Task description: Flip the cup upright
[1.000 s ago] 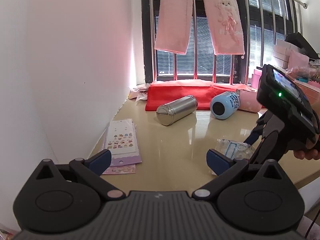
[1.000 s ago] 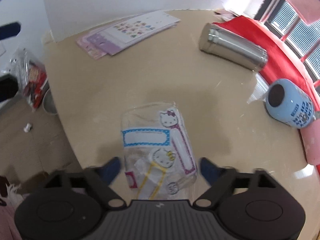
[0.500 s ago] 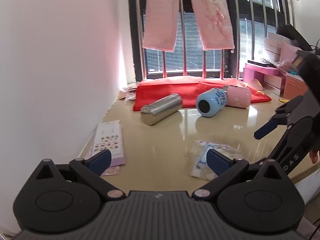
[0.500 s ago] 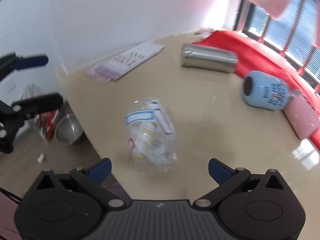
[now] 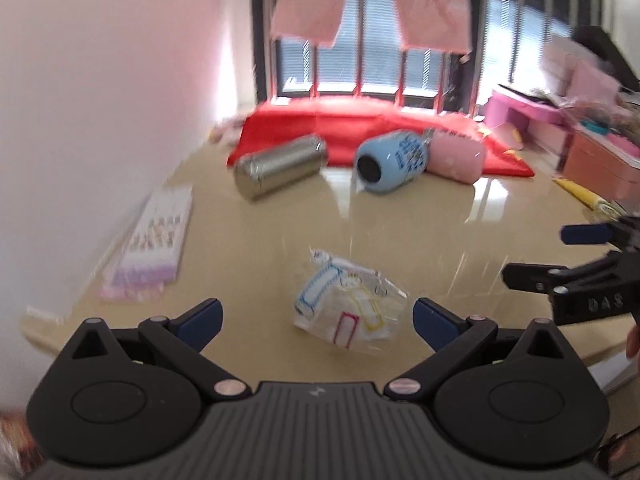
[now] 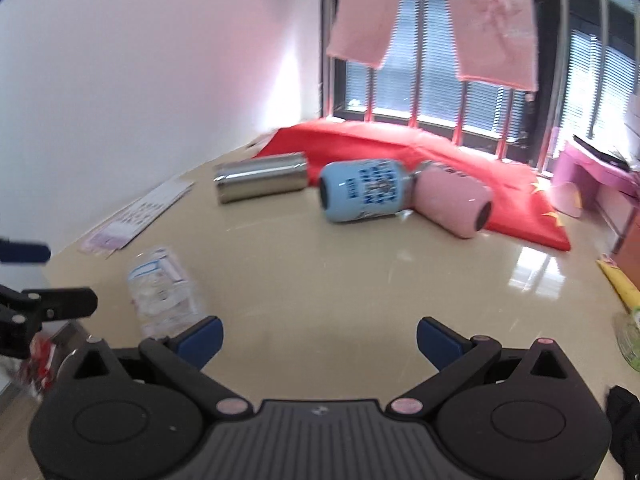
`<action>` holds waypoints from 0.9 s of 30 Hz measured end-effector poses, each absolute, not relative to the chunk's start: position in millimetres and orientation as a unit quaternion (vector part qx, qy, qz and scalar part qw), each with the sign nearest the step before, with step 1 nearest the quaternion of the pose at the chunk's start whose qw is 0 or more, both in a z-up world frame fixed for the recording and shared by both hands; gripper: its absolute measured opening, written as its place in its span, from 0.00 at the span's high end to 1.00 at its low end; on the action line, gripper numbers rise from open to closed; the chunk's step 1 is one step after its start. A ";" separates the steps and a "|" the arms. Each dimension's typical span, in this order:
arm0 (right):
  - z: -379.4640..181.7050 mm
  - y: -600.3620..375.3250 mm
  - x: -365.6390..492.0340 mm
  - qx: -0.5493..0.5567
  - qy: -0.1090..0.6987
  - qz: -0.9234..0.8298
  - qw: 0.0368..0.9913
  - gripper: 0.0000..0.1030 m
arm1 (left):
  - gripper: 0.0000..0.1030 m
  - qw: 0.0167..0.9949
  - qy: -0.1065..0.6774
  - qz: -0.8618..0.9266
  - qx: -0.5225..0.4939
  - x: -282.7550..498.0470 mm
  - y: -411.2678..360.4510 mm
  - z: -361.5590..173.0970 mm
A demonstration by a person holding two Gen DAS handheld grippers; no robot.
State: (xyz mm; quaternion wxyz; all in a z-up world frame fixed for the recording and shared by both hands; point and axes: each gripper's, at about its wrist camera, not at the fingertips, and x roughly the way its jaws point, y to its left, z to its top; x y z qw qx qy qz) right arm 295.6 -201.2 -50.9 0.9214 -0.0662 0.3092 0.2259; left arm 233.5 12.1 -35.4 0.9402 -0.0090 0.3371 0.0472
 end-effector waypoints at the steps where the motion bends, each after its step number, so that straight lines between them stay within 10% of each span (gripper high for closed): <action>1: -52.8 -204.9 296.6 -0.061 0.305 0.225 0.923 0.00 | 0.00 0.936 0.346 0.058 -0.012 238.5 9.4 -36.2; 27: -90.0 -211.3 345.9 -0.106 0.288 0.319 0.897 0.00 | 0.00 0.866 0.457 0.183 -0.094 332.2 -9.5 -73.0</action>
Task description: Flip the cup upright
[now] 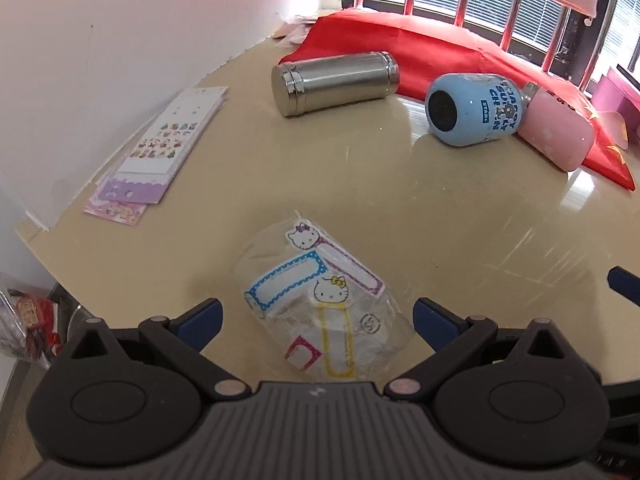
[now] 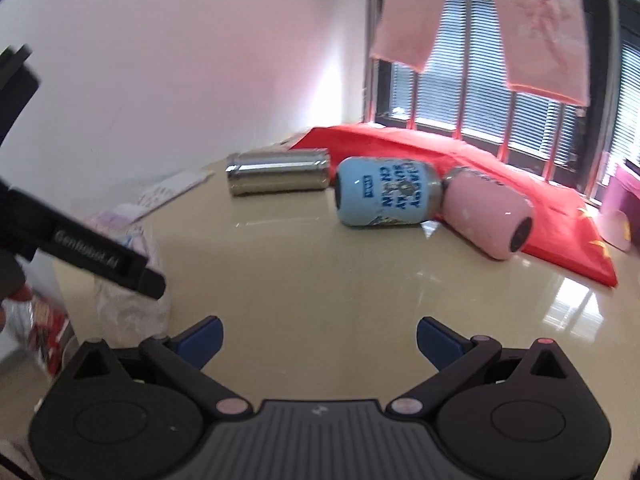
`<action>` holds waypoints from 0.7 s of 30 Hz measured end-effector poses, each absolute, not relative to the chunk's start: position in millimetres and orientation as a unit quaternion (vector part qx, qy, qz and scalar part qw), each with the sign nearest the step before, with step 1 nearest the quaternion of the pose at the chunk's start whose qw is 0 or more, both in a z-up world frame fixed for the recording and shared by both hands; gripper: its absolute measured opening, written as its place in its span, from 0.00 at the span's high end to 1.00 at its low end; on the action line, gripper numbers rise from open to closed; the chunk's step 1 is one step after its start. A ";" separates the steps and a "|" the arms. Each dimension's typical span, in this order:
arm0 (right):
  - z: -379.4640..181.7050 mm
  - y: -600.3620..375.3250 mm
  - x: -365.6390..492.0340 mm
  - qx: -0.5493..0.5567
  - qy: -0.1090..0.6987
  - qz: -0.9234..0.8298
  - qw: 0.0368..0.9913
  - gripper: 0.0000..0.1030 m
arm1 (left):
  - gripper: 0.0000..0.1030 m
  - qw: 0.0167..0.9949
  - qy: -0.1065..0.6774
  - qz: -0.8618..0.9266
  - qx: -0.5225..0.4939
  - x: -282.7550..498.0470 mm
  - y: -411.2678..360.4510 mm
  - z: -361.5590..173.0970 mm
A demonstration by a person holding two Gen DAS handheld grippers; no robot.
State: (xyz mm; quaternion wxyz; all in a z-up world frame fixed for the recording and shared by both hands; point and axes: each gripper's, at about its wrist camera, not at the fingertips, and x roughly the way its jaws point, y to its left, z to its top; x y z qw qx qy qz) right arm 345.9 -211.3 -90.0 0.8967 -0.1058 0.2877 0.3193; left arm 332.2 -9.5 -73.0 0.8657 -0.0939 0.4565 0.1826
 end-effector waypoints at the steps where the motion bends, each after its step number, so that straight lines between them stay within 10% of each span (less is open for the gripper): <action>1: -90.8 -209.4 347.0 -0.112 0.291 0.330 0.891 0.00 | 0.00 0.864 0.459 0.185 -0.093 334.2 -9.4 -74.7; 8: -94.2 -192.3 351.2 -0.158 0.300 0.371 0.865 0.00 | 0.00 0.860 0.464 0.191 -0.093 339.8 -3.6 -83.1; 14: -95.5 -187.2 353.2 -0.160 0.305 0.371 0.862 0.00 | 0.33 0.862 0.470 0.159 -0.105 336.9 7.6 -87.4; 21: -96.2 -185.6 349.6 -0.163 0.313 0.367 0.861 0.00 | 0.35 0.874 0.467 0.116 -0.066 328.1 12.7 -81.2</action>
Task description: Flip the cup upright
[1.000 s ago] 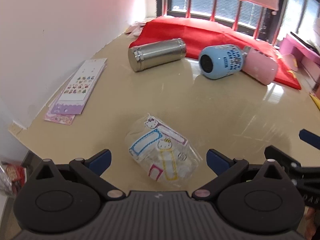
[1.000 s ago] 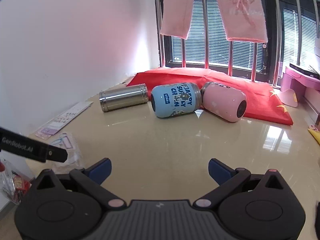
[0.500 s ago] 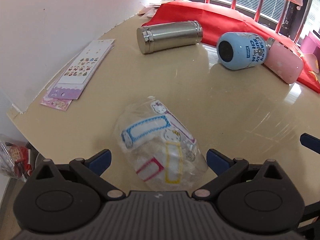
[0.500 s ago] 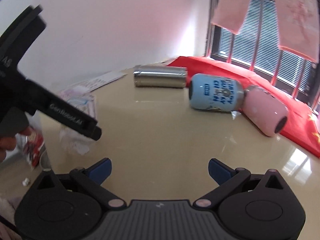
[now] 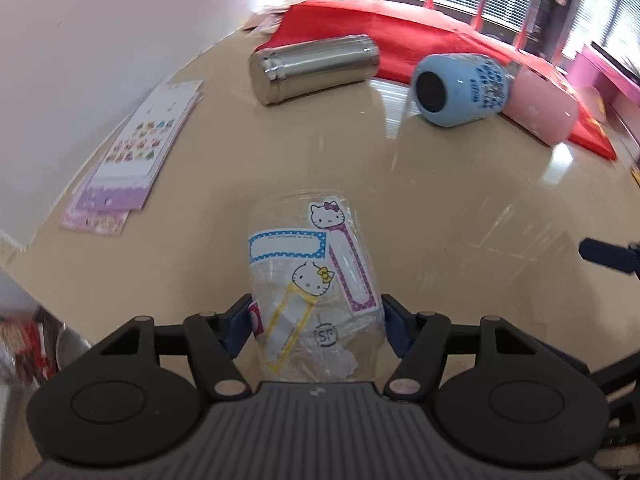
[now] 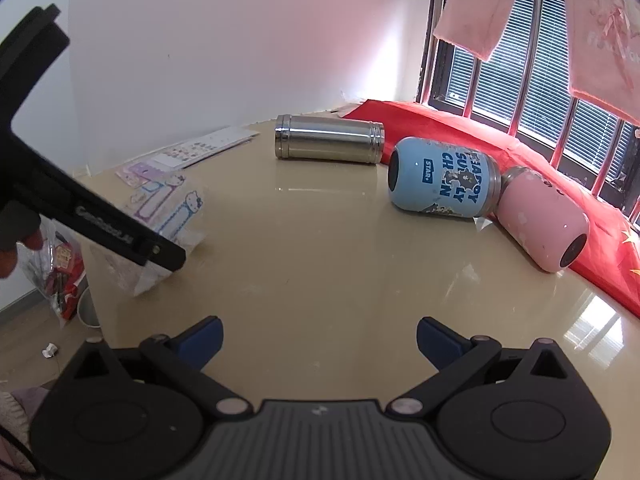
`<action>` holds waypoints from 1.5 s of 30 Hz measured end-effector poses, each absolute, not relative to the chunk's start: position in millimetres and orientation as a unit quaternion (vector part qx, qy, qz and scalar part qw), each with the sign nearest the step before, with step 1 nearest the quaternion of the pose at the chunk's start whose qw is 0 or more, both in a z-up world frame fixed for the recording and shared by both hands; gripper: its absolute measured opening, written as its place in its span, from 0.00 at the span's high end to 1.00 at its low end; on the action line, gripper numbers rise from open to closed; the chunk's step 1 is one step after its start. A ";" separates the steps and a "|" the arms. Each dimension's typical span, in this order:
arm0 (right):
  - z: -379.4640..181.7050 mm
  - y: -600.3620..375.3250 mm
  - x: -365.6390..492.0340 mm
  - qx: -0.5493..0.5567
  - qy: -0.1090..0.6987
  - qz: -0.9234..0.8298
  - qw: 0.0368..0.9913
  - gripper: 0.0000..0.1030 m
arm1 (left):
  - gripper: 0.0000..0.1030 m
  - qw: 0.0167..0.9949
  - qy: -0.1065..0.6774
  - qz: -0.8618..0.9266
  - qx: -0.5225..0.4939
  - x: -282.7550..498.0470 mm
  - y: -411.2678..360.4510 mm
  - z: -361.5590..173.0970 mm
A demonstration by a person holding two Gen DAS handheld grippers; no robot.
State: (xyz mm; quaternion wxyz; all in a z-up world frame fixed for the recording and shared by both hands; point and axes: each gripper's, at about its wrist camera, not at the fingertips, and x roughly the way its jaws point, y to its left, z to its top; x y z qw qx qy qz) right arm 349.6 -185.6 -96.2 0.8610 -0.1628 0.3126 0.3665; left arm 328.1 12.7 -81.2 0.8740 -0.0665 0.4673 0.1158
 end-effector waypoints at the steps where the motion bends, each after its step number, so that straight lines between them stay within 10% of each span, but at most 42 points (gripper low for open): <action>1: -96.5 -185.4 348.4 -0.163 0.314 0.366 0.861 0.00 | 0.35 0.876 0.467 0.106 -0.055 326.9 13.1 -79.5; 26: -95.4 -167.7 322.4 -0.175 0.340 0.340 0.859 0.00 | 0.34 0.849 0.508 -0.089 0.115 326.3 36.7 -93.3; 32: -93.3 -165.2 318.5 -0.178 0.340 0.339 0.859 0.00 | 0.01 0.857 0.492 -0.082 0.126 321.5 36.1 -87.5; 45: -89.1 -168.0 312.7 -0.173 0.338 0.331 0.864 0.00 | 0.00 0.857 0.508 -0.058 0.073 356.9 37.4 -67.8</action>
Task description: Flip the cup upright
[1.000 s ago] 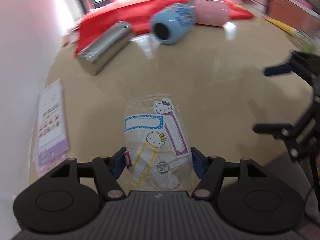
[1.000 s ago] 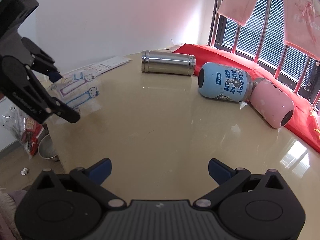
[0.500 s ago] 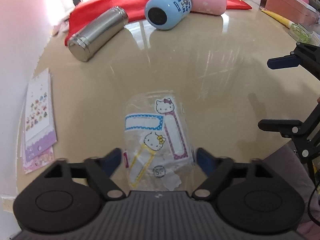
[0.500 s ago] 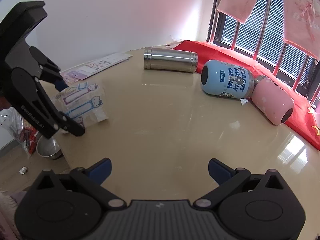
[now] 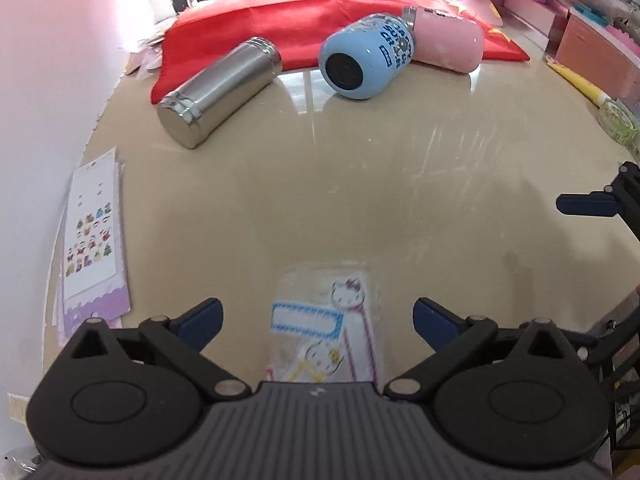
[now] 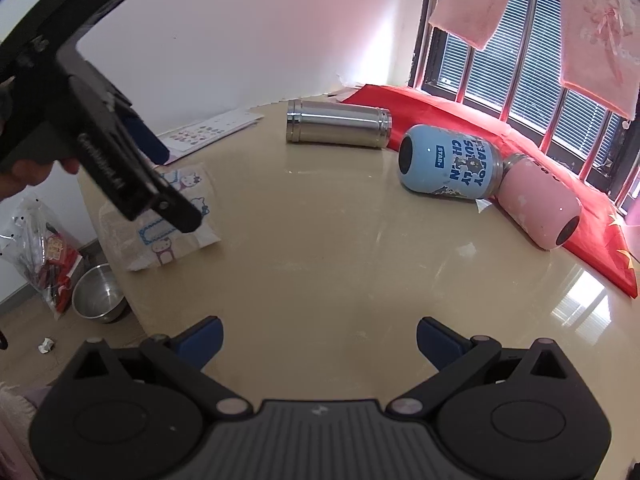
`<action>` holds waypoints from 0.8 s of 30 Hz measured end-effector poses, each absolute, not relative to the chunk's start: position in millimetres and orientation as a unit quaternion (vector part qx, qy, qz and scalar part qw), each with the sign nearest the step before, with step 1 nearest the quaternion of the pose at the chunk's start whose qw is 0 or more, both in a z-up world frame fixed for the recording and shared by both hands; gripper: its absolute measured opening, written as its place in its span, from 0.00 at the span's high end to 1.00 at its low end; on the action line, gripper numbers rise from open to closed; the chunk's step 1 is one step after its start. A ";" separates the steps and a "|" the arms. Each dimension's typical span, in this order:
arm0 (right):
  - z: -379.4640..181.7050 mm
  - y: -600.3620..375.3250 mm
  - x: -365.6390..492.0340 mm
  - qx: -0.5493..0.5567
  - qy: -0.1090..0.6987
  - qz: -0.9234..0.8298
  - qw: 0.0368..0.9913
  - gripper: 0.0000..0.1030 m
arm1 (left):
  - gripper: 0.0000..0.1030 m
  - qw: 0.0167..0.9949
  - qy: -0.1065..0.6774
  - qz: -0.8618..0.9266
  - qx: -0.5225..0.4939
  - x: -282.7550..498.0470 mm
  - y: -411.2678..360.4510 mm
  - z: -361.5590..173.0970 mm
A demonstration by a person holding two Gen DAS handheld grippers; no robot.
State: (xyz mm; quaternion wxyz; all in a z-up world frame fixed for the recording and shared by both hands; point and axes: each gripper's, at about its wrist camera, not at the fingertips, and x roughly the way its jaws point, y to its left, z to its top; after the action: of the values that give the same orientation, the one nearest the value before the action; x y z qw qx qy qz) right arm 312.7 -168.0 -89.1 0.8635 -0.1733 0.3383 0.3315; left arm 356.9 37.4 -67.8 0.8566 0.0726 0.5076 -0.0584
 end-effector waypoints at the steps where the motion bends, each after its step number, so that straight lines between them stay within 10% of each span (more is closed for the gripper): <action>1: -88.9 -168.3 312.8 -0.173 0.339 0.330 0.864 0.00 | 0.00 0.855 0.510 -0.059 0.074 359.2 35.3 -69.1; 5: -88.6 -170.1 312.6 -0.171 0.341 0.326 0.865 0.00 | 0.00 0.844 0.527 -0.045 0.088 367.6 27.8 -76.8; 10: -89.2 -170.3 312.1 -0.169 0.343 0.324 0.866 0.00 | 0.38 0.833 0.546 -0.034 0.088 370.2 24.7 -88.0; 24: -90.1 -165.0 304.8 -0.157 0.345 0.321 0.868 0.00 | 0.39 0.883 0.466 -0.040 0.047 343.3 44.1 -62.3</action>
State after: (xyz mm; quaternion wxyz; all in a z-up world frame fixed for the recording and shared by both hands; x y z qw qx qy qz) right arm 304.8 -165.0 -90.1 0.8678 -0.1566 0.3454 0.3210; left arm 343.3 44.1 -62.3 0.8828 0.0474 0.4656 -0.0400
